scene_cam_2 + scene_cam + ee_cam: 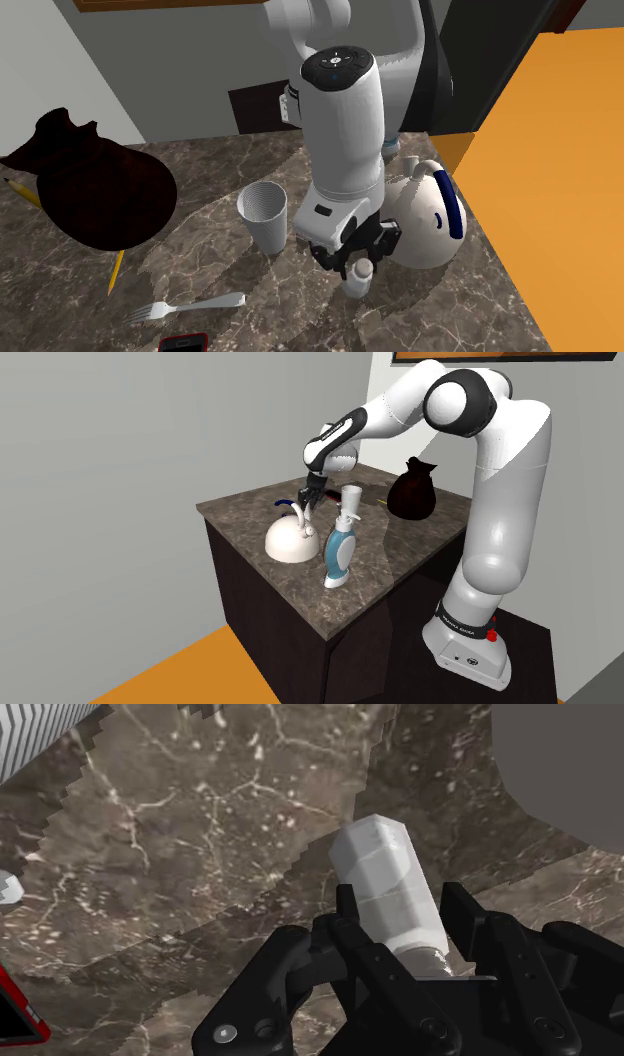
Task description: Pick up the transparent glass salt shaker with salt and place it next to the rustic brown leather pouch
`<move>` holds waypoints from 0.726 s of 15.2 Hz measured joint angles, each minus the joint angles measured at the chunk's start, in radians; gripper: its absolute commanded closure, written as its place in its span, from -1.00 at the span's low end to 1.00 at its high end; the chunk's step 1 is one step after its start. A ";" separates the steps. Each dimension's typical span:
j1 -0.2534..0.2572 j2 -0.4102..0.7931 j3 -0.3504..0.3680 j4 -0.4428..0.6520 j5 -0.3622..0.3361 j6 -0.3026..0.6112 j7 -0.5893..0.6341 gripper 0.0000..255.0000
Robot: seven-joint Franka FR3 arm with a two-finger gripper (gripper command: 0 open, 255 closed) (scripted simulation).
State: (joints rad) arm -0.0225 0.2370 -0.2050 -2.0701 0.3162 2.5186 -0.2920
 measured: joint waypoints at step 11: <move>0.010 -0.079 -0.017 0.049 -0.060 -0.121 0.057 1.00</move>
State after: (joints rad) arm -0.0121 0.1581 -0.2224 -2.0212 0.2558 2.3976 -0.2353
